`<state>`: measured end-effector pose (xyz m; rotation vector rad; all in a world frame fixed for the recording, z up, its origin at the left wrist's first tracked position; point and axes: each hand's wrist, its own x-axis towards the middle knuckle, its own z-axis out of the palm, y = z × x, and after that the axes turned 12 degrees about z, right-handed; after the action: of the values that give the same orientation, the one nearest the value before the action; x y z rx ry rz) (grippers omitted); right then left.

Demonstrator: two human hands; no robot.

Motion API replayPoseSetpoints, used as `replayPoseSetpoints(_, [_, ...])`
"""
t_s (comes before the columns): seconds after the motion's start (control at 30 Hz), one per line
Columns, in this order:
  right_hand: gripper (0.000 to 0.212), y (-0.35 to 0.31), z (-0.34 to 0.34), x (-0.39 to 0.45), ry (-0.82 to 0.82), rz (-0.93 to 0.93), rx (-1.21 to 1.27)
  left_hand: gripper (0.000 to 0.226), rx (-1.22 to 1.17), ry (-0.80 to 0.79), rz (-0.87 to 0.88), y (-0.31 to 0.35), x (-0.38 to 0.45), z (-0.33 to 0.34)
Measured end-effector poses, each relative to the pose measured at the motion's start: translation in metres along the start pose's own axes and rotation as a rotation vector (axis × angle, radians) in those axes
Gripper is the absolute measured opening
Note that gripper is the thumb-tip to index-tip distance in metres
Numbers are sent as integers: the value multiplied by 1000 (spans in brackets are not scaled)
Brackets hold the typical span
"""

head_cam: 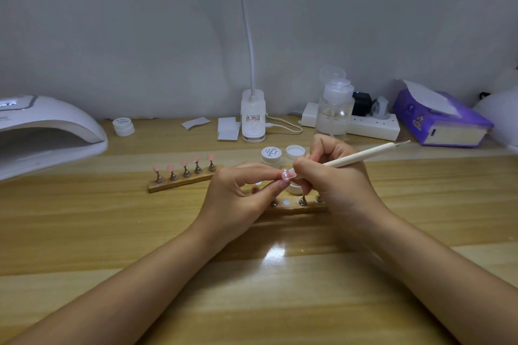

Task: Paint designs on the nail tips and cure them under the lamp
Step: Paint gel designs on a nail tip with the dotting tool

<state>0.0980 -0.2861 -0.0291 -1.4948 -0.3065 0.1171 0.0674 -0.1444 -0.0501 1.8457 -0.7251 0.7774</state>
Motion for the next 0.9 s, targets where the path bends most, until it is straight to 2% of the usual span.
replayPoseSetpoints(0.6, [43, 1, -1, 2, -16, -1, 3, 23, 8, 3, -15, -1, 0, 0])
replayPoseSetpoints(0.9, [31, 2, -1, 1, -11, -13, -15, 23, 9, 3, -15, 0, 0, 0])
